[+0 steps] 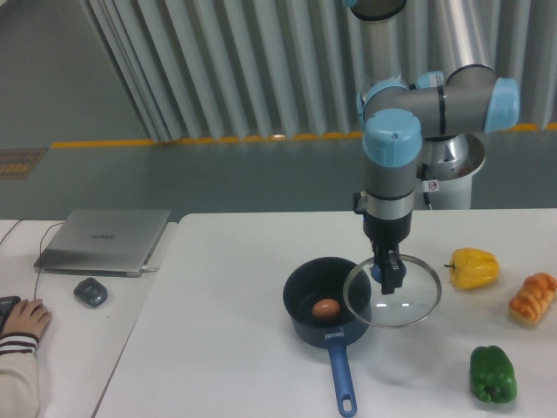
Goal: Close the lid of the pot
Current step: 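Carry the glass lid over the saucepan and lower it toward the rim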
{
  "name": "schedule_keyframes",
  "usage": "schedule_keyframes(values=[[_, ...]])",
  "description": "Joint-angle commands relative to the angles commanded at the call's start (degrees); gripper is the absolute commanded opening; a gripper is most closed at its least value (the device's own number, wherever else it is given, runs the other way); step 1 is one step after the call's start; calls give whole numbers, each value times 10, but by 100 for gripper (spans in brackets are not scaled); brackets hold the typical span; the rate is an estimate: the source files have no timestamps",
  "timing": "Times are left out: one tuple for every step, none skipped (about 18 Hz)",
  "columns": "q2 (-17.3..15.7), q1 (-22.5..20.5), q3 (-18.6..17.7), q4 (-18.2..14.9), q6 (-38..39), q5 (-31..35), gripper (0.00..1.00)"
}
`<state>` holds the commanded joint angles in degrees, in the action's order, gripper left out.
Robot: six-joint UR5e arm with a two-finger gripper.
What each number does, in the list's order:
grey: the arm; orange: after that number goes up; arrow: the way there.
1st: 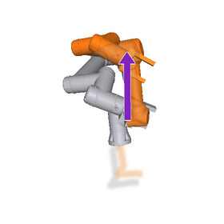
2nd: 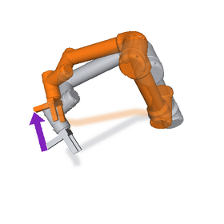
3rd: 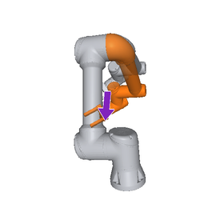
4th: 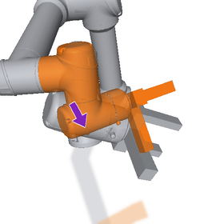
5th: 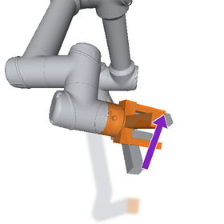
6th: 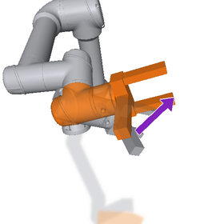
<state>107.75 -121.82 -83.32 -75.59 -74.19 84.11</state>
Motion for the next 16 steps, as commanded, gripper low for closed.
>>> schedule_keyframes(values=[[-1, 6, 0, 0, 4, -1, 37], [-1, 11, 1, 0, 6, 0, 37], [0, 17, 1, 0, 14, 0, 37], [2, 23, 1, 0, 24, 0, 37], [4, 27, 1, 0, 33, 0, 37], [5, 33, 0, 0, 35, -1, 37], [7, 38, 0, 1, 37, 0, 37], [11, 42, 1, 2, 41, 1, 37], [11, 45, 0, 2, 47, 0, 37], [11, 48, 0, 2, 50, 0, 37], [14, 53, 0, 2, 55, 1, 37], [16, 55, 0, 2, 57, 0, 37], [18, 60, 0, 2, 62, 1, 37], [18, 63, 0, 3, 68, 2, 37], [18, 64, 0, 2, 72, 1, 37], [18, 66, 0, 2, 73, 2, 37]])
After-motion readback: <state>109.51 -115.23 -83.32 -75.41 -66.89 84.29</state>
